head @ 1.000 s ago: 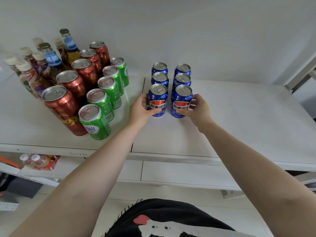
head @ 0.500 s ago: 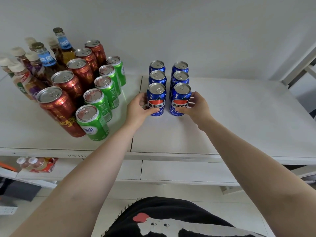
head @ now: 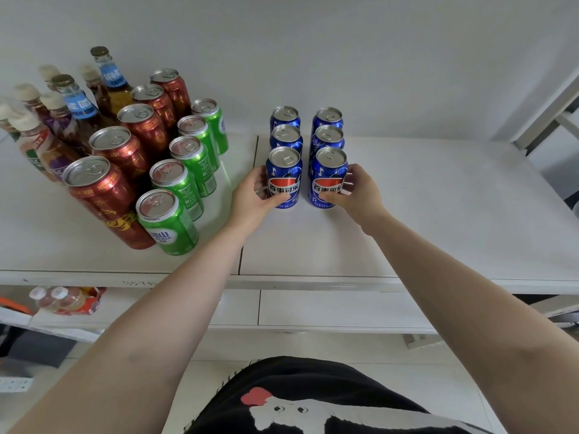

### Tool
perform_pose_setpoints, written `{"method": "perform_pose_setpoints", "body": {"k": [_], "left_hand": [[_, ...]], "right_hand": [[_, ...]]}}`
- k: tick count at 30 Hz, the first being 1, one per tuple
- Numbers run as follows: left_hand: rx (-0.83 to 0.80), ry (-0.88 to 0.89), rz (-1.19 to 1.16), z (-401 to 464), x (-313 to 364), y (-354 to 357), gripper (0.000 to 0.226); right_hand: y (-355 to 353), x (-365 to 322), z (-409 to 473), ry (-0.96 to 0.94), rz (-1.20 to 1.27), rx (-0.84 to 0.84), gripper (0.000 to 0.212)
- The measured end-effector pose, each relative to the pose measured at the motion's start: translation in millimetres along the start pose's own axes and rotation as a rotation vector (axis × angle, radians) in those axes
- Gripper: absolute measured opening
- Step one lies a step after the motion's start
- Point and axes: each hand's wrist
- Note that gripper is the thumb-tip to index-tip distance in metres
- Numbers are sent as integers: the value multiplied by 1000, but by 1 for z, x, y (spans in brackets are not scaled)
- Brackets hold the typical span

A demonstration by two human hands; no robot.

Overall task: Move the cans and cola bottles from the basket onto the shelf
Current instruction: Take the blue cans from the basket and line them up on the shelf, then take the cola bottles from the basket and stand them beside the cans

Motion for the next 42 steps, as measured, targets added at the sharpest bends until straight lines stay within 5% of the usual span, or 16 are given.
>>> {"method": "perform_pose_setpoints", "body": {"k": [8, 18, 30, 42], "left_hand": [[31, -47, 75, -20, -7, -2, 92], [220, 22, 290, -149, 32, -10, 68], [274, -297, 687, -424, 34, -52, 57], [423, -704, 743, -690, -8, -157, 66]], "right_hand": [[-1, 8, -22, 0, -67, 33, 77], [-7, 15, -118, -233, -237, -38, 65], [61, 34, -303, -558, -674, -616, 64], [197, 36, -525, -845, -862, -1047, 65]]}}
Point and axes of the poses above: each hand's wrist, its own z-axis towards the middle knuckle, its own y-axis out of the palm, x = y × z, and after that the axes turned 2 degrees about y, right-handed
